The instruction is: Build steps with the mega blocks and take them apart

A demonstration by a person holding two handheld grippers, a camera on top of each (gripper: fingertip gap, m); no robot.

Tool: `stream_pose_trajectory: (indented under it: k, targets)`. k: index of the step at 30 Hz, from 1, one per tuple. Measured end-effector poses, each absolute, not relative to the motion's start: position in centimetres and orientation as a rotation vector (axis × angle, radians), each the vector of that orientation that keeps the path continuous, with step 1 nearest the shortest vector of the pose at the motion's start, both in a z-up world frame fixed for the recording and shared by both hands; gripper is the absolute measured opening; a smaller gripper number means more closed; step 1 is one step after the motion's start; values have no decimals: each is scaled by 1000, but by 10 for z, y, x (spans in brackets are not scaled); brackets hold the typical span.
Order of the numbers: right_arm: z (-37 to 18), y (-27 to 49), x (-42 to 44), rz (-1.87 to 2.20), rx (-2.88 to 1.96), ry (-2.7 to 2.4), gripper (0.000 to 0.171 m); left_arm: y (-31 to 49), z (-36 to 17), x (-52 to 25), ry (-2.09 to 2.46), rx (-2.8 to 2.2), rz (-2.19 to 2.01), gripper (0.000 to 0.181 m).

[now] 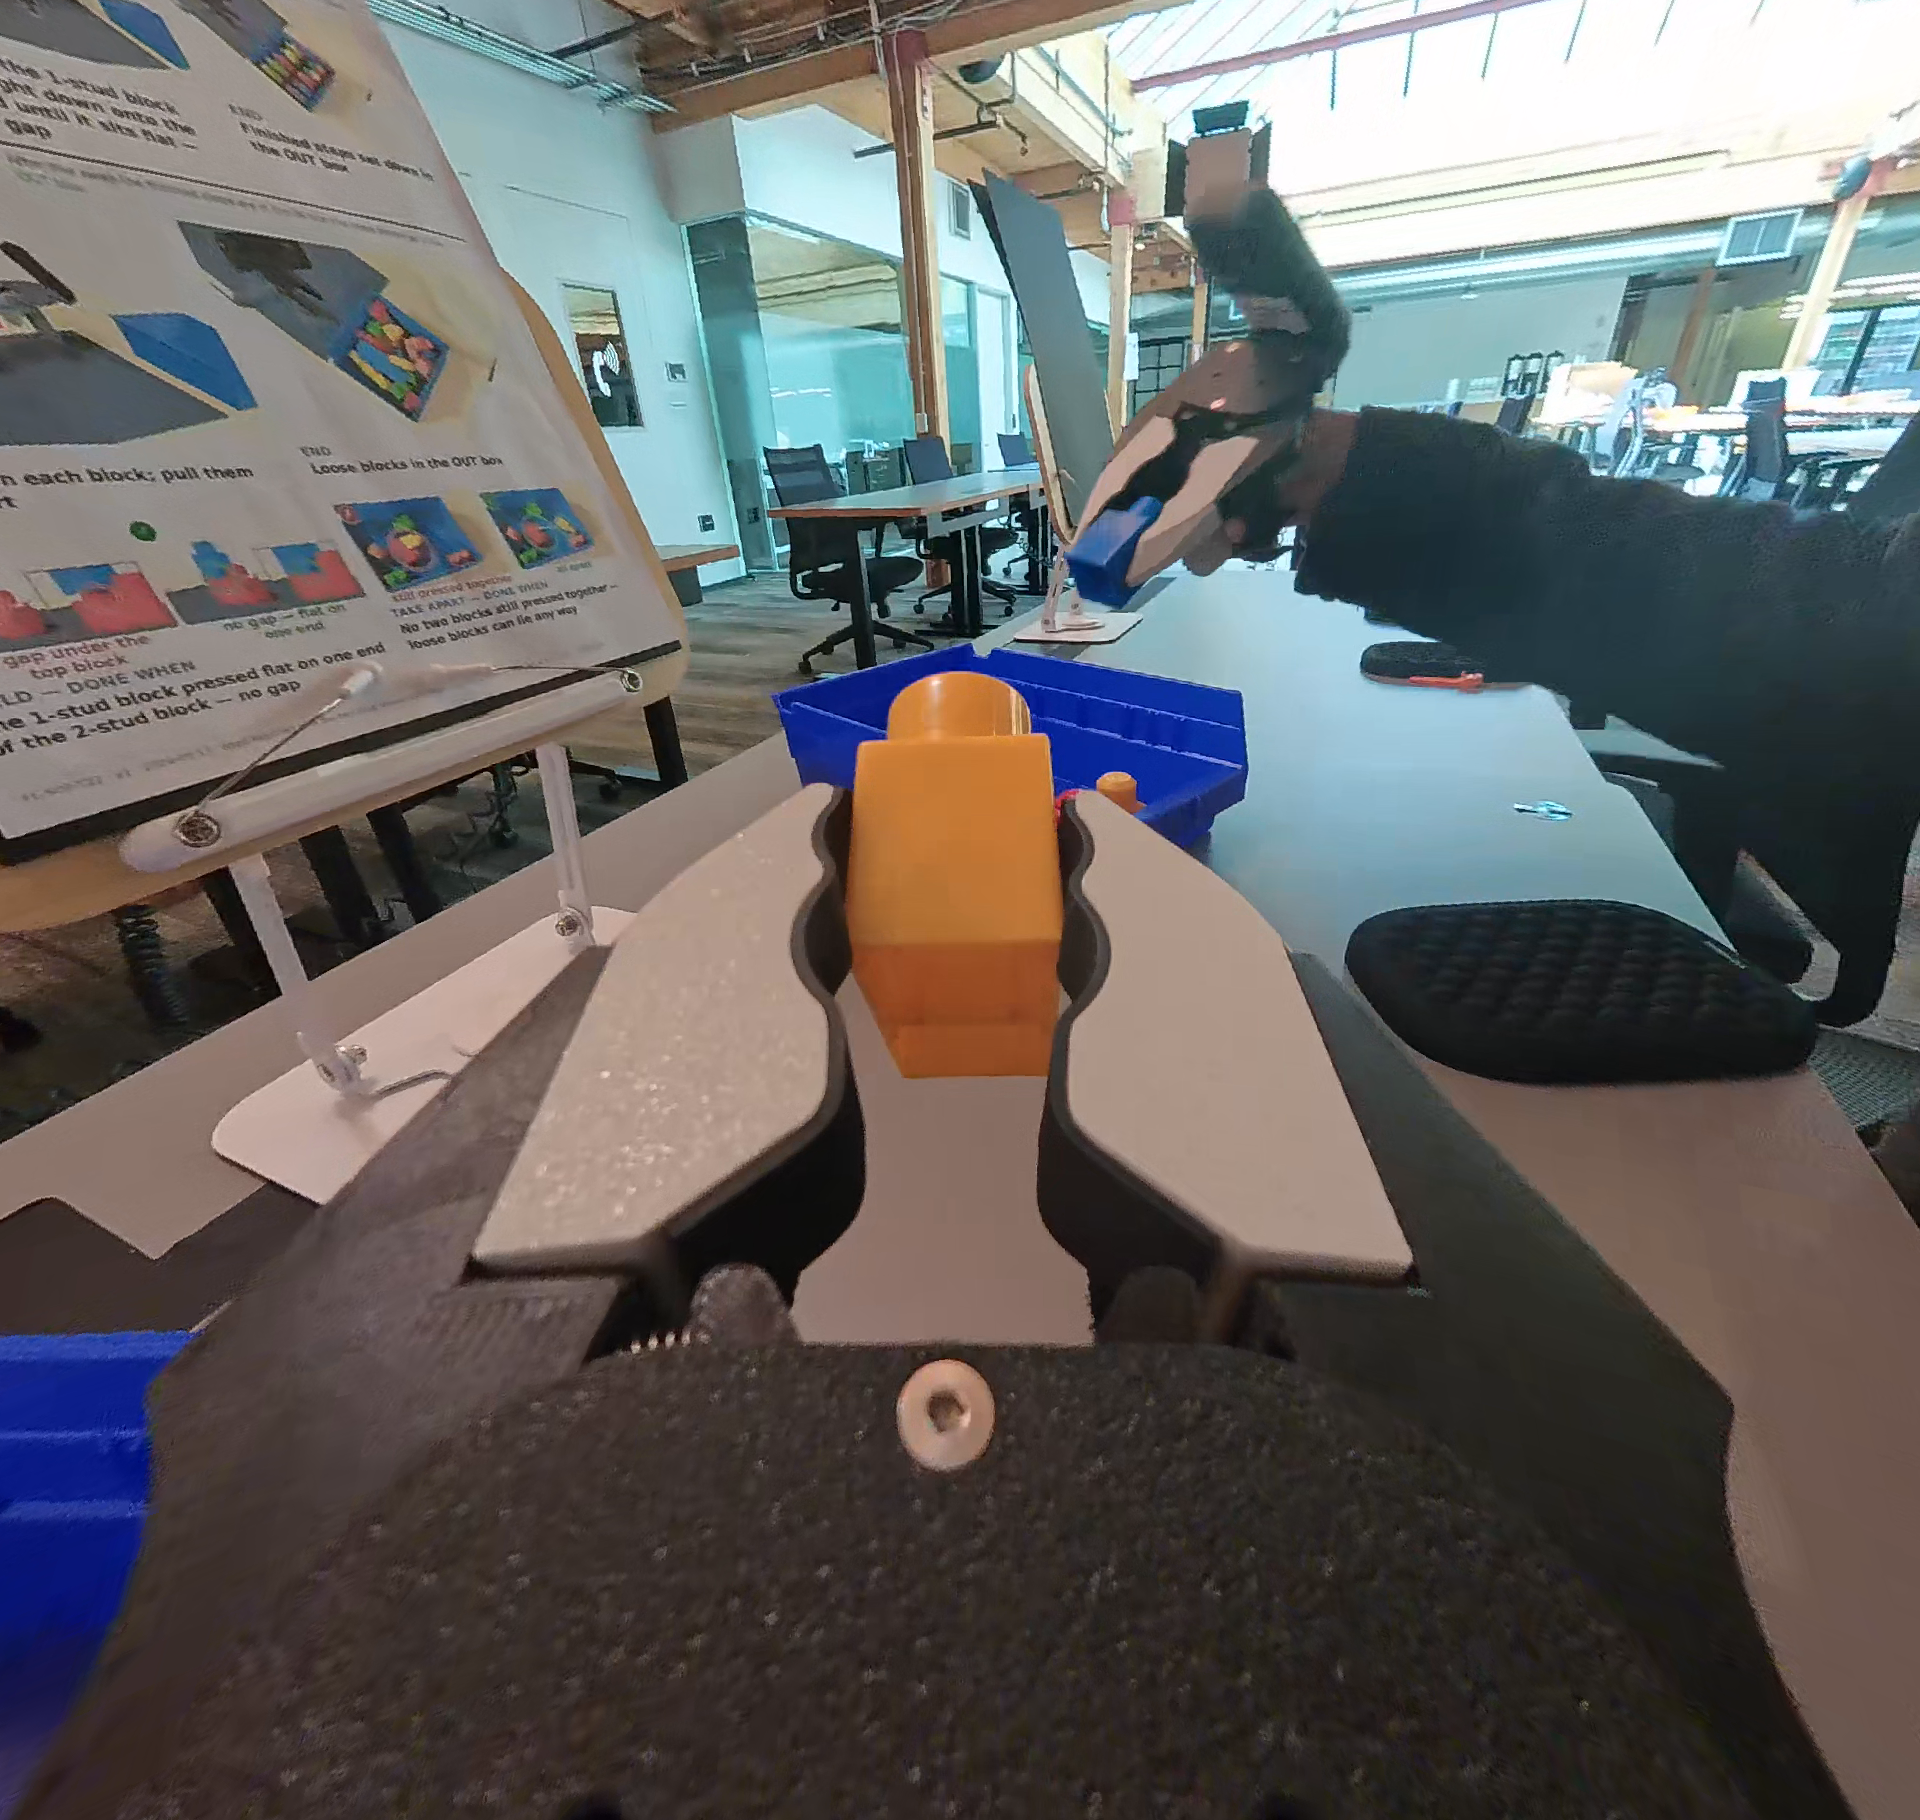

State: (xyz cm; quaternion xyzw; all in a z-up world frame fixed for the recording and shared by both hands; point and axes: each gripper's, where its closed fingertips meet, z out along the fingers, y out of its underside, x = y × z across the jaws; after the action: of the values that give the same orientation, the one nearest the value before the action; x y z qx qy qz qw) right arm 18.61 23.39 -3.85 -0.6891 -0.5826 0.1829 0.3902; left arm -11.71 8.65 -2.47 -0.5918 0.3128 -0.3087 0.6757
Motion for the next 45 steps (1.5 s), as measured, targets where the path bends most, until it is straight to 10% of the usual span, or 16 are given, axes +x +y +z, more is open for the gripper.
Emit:
stream_pose_trajectory:
  k: [45]
  targets:
    - [-217, 246, 277, -149, -2450, -2057, 37, 85, -34, -104, 753, -1355, -721, 38]
